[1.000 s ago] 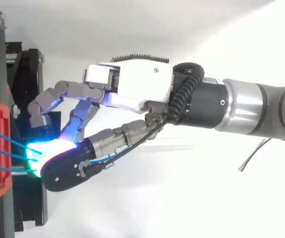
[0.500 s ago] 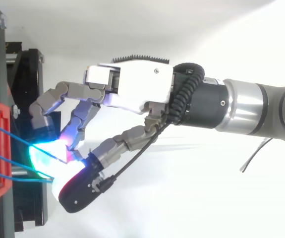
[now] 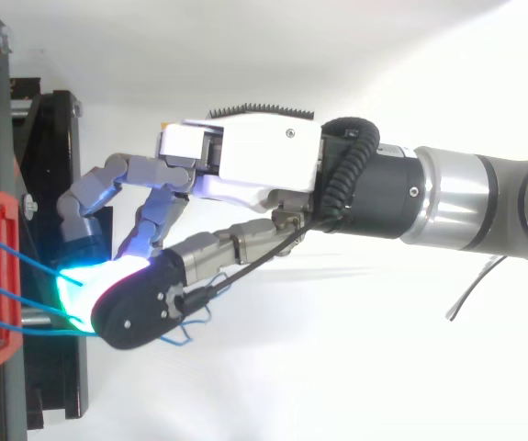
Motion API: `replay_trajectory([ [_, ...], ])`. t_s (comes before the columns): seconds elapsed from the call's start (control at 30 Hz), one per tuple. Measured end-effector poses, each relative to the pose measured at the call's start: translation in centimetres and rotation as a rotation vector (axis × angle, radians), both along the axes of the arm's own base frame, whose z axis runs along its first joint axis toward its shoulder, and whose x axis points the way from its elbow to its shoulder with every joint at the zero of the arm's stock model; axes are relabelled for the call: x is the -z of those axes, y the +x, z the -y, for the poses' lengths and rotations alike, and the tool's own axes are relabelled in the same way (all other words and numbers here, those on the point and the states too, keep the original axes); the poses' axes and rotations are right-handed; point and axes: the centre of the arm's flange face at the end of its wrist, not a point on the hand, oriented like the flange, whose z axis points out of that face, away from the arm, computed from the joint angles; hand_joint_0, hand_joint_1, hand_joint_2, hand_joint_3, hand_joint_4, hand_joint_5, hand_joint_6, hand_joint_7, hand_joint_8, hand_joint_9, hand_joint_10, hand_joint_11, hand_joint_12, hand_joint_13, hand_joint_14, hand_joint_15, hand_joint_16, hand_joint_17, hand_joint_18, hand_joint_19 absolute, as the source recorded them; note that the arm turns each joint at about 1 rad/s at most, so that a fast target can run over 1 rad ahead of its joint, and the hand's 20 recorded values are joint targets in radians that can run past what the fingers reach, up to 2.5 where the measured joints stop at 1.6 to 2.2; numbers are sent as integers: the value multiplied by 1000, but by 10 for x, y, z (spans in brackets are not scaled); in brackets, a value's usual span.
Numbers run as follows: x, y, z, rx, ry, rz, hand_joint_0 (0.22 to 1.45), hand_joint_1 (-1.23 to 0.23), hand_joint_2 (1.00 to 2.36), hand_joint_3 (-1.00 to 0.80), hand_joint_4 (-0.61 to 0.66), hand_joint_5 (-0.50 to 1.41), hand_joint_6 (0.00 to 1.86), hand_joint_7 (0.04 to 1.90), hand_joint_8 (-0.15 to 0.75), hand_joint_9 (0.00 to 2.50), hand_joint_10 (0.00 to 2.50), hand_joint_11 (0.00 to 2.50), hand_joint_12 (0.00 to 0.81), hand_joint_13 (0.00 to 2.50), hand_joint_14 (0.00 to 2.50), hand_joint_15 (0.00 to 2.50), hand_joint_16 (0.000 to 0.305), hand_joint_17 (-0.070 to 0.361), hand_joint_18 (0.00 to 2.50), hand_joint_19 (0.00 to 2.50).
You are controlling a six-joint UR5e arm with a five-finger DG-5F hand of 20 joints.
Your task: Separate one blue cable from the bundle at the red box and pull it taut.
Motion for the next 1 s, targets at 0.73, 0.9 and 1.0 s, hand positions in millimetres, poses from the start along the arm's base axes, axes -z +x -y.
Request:
replay_trajectory([
  [0.73,-19,-12,2,7,-48,-79,725,-877,1005,-436,59,-181,899,1159,294,1146,27,1177,384,1003,28,749,54,123,817,861],
  [0.9,-20,-13,1,7,-49,-80,751,-875,1000,-500,54,-182,903,1141,291,1140,28,1167,378,1001,29,740,54,122,813,851],
  [1.0,-22,-13,1,7,-49,-78,751,-875,1000,-500,59,-182,903,1151,293,1143,28,1175,377,1001,29,752,54,121,814,859],
])
